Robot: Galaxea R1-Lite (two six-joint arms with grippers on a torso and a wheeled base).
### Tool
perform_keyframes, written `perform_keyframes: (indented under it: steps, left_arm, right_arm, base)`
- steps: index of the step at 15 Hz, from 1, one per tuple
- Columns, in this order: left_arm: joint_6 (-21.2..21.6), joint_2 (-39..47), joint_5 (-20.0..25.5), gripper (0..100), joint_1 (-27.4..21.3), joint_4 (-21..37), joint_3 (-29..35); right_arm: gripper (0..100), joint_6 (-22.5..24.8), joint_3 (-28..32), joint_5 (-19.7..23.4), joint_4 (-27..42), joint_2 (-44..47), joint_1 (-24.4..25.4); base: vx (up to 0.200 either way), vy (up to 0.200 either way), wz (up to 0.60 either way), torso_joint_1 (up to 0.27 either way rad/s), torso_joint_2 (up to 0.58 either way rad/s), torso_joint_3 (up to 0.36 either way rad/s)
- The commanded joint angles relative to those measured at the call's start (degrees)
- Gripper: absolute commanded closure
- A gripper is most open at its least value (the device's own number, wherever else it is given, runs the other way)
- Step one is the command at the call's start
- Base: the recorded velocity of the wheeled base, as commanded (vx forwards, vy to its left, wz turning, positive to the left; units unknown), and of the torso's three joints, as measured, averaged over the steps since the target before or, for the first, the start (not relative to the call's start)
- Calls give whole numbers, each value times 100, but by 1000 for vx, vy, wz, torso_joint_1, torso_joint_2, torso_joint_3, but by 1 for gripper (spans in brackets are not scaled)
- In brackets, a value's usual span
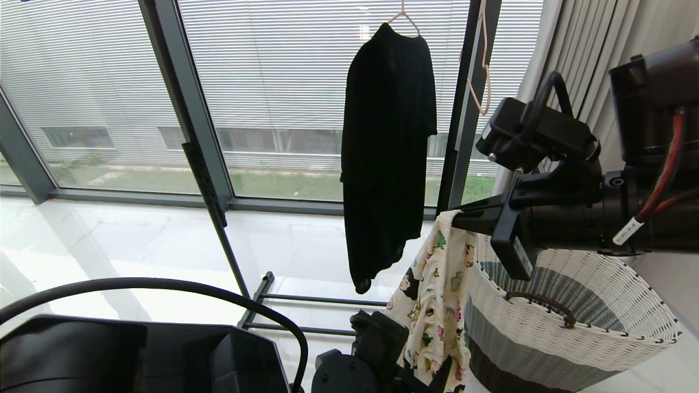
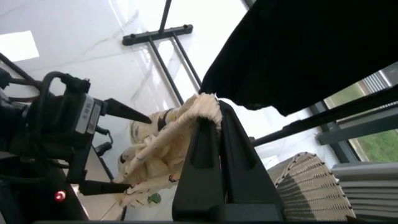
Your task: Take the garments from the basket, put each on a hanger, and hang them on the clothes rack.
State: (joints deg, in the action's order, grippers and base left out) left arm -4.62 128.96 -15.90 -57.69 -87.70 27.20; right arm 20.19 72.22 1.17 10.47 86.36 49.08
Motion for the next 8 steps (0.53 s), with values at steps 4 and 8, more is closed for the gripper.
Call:
perform_keyframes:
  steps: [4,8]
  left_arm:
    - [5,270,-177,0,47,-10,-540]
    - [-4,23,-467,100,21,-151,-1146]
  right_arm:
    - [100,3,-111,-12,122,-181,32]
    - [100,-6,-533,-20,148,-313,14]
  base:
    - [0,0,0,0,0,0]
    - [0,0,0,0,0,0]
